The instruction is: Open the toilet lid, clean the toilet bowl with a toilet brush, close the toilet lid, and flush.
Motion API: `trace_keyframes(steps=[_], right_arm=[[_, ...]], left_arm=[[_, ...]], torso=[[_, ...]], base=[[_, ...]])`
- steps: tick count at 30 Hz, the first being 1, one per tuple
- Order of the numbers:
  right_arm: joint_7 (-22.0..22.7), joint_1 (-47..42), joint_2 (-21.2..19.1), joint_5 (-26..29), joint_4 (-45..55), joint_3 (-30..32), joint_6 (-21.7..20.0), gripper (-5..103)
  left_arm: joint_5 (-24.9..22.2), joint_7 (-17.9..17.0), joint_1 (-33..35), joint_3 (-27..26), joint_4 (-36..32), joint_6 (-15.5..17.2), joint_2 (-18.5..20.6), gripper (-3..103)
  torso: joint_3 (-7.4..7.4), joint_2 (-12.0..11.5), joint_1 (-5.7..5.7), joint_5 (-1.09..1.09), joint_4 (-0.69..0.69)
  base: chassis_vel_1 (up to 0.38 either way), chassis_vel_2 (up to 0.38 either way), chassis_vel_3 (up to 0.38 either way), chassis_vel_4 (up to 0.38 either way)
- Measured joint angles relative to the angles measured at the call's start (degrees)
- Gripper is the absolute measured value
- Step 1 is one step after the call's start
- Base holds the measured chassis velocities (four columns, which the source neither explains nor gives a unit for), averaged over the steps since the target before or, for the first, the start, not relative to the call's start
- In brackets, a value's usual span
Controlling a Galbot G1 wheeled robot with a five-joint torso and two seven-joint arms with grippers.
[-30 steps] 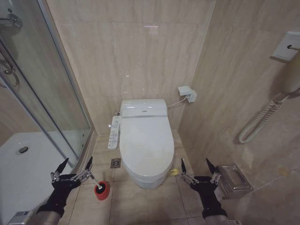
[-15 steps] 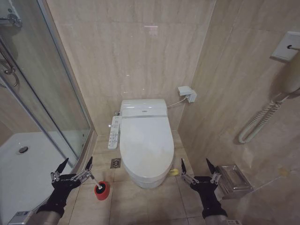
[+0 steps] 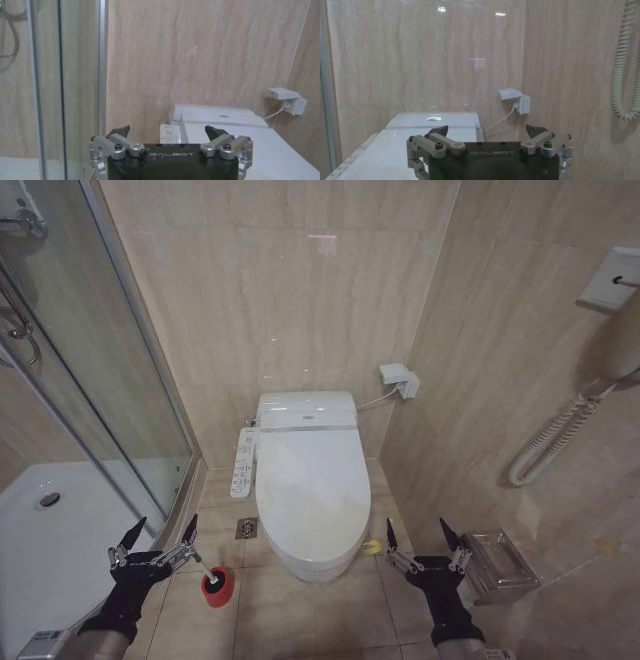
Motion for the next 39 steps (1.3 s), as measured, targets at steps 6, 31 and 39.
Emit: trace_keyframes(steps=[6,31,39], right_arm=[[0.0,0.0,0.0,0.0,0.0,0.0,0.0,100],[0.0,0.0,0.0,0.0,0.0,0.0,0.0,100],[0.0,0.0,0.0,0.0,0.0,0.0,0.0,100]], left_arm=[[0.0,0.0,0.0,0.0,0.0,0.0,0.0,98],[0.0,0.0,0.0,0.0,0.0,0.0,0.0,98],[0.0,0.0,0.0,0.0,0.0,0.0,0.0,98]], torso=[[0.00,0.0,0.00,0.00,0.00],[0.00,0.0,0.00,0.00,0.00],[0.00,0.0,0.00,0.00,0.00]], base=[[0.000,0.000,0.000,0.000],[0.000,0.000,0.000,0.000],[0.000,0.000,0.000,0.000]])
